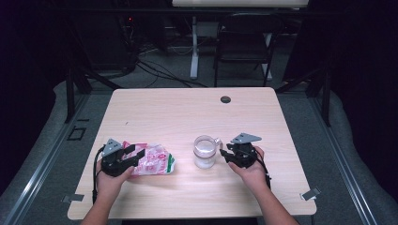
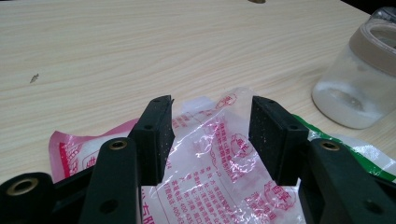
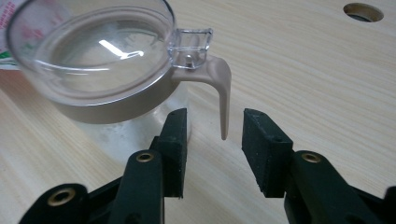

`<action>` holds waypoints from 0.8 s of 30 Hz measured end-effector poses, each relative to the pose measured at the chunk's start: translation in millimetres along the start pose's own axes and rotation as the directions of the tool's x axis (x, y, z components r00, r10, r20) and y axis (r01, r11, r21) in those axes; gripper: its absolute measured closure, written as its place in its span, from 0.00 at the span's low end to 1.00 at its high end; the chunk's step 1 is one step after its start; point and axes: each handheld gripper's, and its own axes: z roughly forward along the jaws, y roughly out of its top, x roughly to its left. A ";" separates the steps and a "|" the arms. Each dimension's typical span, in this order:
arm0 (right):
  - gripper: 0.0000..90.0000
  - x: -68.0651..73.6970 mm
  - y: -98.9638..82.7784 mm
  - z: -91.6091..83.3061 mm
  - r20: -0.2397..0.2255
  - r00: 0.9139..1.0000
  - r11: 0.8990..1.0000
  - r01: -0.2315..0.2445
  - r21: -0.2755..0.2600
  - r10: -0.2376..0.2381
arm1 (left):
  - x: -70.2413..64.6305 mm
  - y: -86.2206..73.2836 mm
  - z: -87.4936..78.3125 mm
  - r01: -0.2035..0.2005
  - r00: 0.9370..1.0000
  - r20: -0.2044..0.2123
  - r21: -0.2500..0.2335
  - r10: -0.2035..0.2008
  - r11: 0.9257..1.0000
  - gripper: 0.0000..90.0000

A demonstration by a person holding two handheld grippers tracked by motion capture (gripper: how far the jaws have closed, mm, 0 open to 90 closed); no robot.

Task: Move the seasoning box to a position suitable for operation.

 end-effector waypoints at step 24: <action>0.79 -3.7 5.0 49.8 0.010 1.000 0.999 0.010 0.046 -0.011 | 15.5 -23.9 -41.2 0.070 0.993 -0.099 -0.007 -0.070 0.998 0.57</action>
